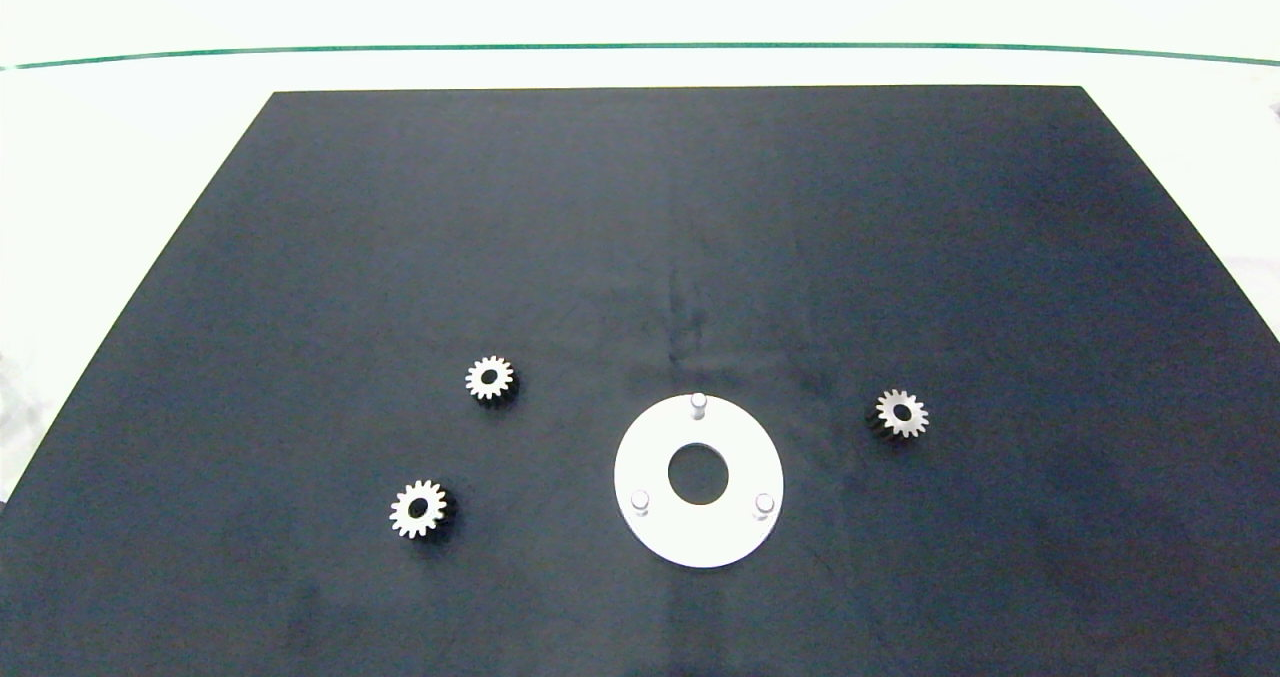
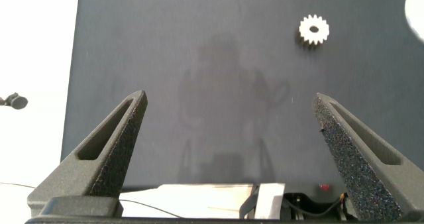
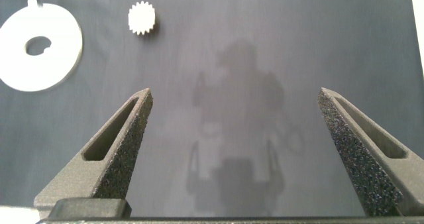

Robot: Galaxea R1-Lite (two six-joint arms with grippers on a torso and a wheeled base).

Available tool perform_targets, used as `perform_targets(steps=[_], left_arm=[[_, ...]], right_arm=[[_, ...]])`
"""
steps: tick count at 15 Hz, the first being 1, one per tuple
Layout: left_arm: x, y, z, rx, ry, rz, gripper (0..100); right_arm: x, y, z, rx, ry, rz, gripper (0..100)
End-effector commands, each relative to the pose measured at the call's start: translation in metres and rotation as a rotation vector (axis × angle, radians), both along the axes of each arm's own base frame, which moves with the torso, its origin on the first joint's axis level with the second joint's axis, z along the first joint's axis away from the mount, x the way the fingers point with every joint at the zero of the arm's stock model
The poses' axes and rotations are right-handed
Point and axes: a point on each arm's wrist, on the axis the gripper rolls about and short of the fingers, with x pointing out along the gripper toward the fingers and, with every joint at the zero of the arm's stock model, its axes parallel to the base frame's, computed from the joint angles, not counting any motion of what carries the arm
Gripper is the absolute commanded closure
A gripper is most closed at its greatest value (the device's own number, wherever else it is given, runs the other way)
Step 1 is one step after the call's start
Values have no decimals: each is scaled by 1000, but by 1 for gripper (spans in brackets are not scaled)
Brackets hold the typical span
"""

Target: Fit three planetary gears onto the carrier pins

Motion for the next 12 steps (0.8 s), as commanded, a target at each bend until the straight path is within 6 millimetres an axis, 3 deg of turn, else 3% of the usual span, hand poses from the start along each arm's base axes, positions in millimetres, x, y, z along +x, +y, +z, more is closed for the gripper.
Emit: perform_targets(steps=[1, 6, 12], left_arm=[[27, 0, 11, 1, 102, -4, 0], [42, 0, 12, 1, 177, -9, 0], [46, 0, 12, 1, 200, -9, 0]], right_arm=[[57, 1, -1, 4, 93, 6, 0], [103, 12, -24, 61, 108, 85, 0], [142, 22, -37, 49, 133, 107, 0]])
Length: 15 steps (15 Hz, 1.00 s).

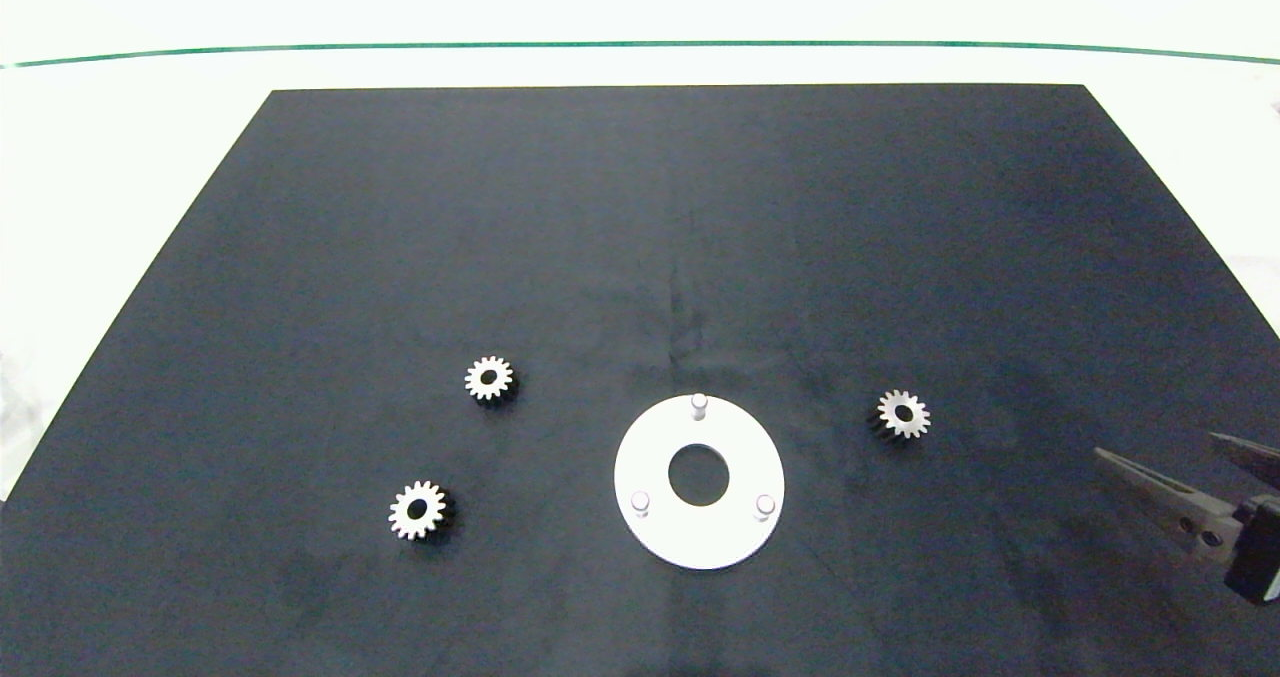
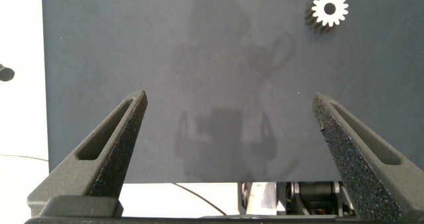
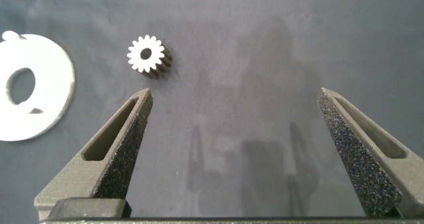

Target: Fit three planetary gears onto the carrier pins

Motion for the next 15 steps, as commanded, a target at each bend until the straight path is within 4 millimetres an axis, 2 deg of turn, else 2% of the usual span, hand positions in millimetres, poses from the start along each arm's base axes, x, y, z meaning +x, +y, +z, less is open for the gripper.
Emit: perform_targets(steps=[1, 6, 9, 12, 15], left_arm=[[2, 0, 0, 1, 13, 1, 0], [2, 0, -1, 1, 17, 1, 0], [2, 0, -2, -1, 17, 0, 0], [2, 0, -3, -2, 20, 0, 0], [2, 0, -3, -4, 22, -2, 0]], right_arm=[[23, 11, -17, -27, 106, 32, 0], [43, 37, -19, -68, 118, 64, 0], [47, 49, -17, -112, 113, 68, 0], [60, 55, -22, -188, 134, 80, 0], [75, 62, -23, -191, 148, 88, 0]])
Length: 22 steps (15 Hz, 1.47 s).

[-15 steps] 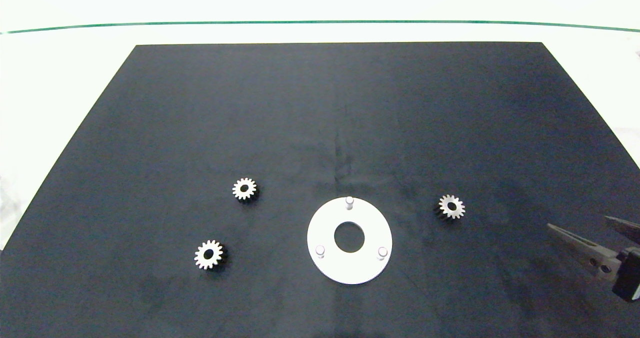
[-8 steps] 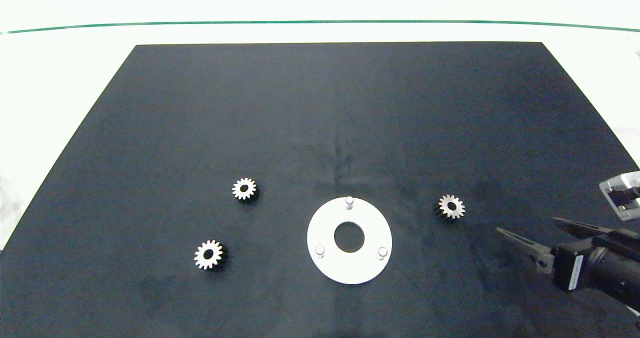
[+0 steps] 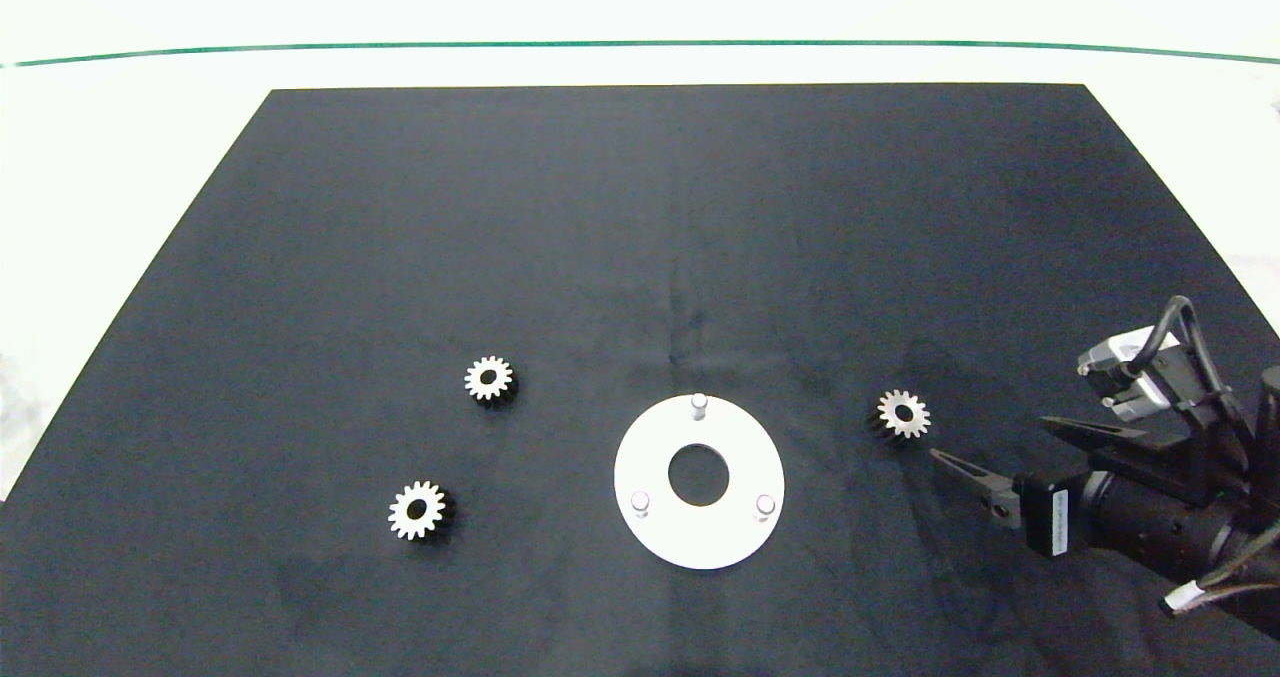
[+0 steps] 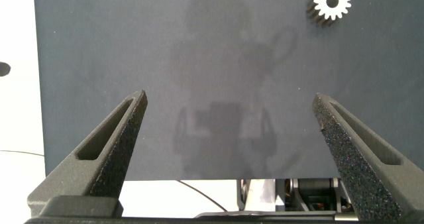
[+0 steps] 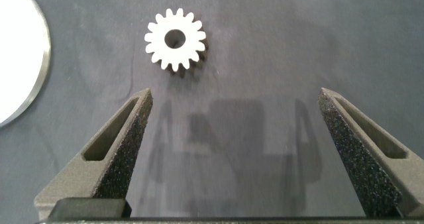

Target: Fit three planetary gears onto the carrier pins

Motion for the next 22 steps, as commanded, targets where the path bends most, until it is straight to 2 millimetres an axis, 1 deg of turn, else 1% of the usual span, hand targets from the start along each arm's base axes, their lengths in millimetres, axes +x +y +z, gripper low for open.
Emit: perform_targets(steps=[1, 3, 6, 10, 13, 20, 22], left_arm=[[0, 0, 0, -1, 2, 0, 0], [0, 0, -1, -1, 2, 0, 0], [-1, 0, -2, -1, 4, 0, 0], [0, 0, -4, -1, 12, 0, 0], [0, 0, -4, -1, 16, 0, 0], [1, 0, -3, -1, 15, -8, 0], [0, 0, -3, -1, 13, -8, 0]], right_arm=[[15, 10, -3, -7, 20, 17, 0], [21, 16, -4, -2, 29, 31, 0], [24, 28, -6, -9, 23, 74, 0], [38, 38, -13, -17, -2, 57, 0], [41, 41, -18, -28, 15, 59, 0], [48, 44, -16, -28, 3, 44, 0], [50, 45, -16, -28, -6, 42, 3]])
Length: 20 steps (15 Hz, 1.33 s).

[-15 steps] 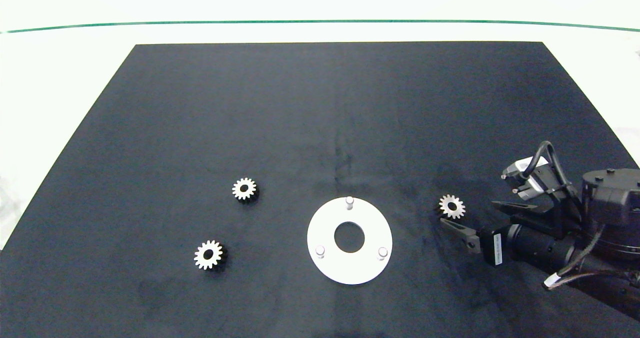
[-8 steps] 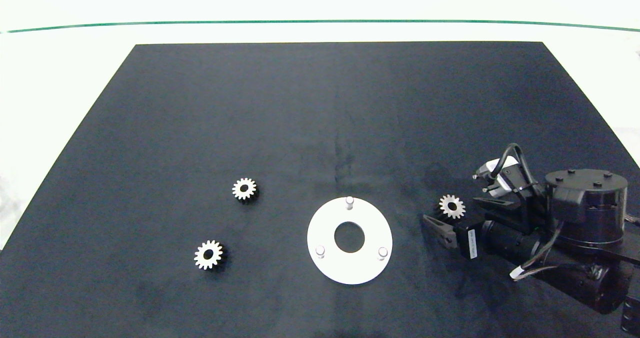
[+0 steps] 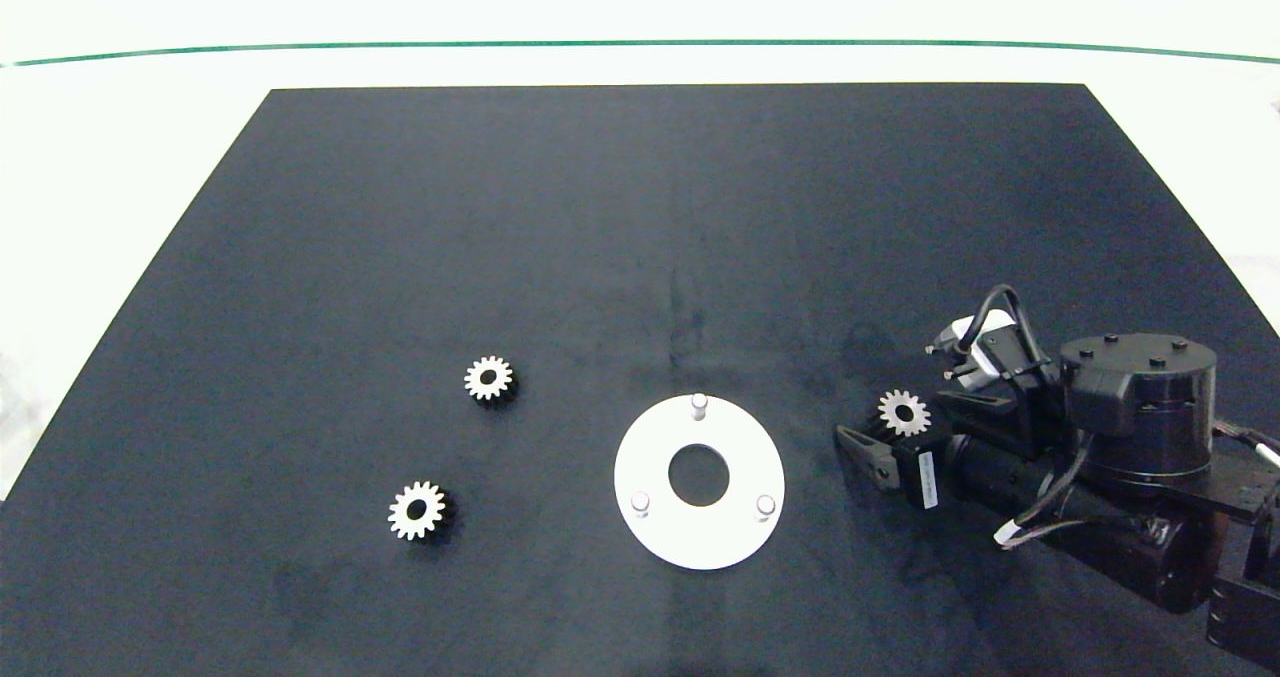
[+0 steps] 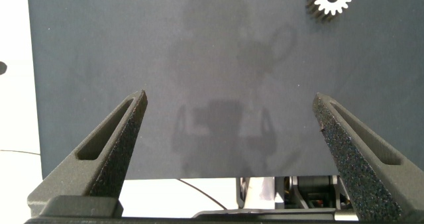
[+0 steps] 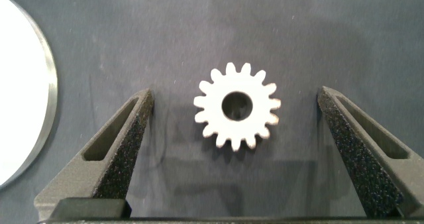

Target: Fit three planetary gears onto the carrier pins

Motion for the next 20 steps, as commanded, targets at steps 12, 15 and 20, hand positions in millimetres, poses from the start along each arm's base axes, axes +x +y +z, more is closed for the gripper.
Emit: perform_targets(steps=[12, 15, 20], left_arm=[[0, 0, -1, 1, 4, 0, 0], [0, 0, -1, 1, 6, 0, 0], [0, 0, -1, 1, 6, 0, 0]], right_arm=[[2, 0, 0, -28, -15, 0, 27], [1, 0, 0, -28, -15, 0, 33], [1, 0, 0, -29, -12, 2, 43]])
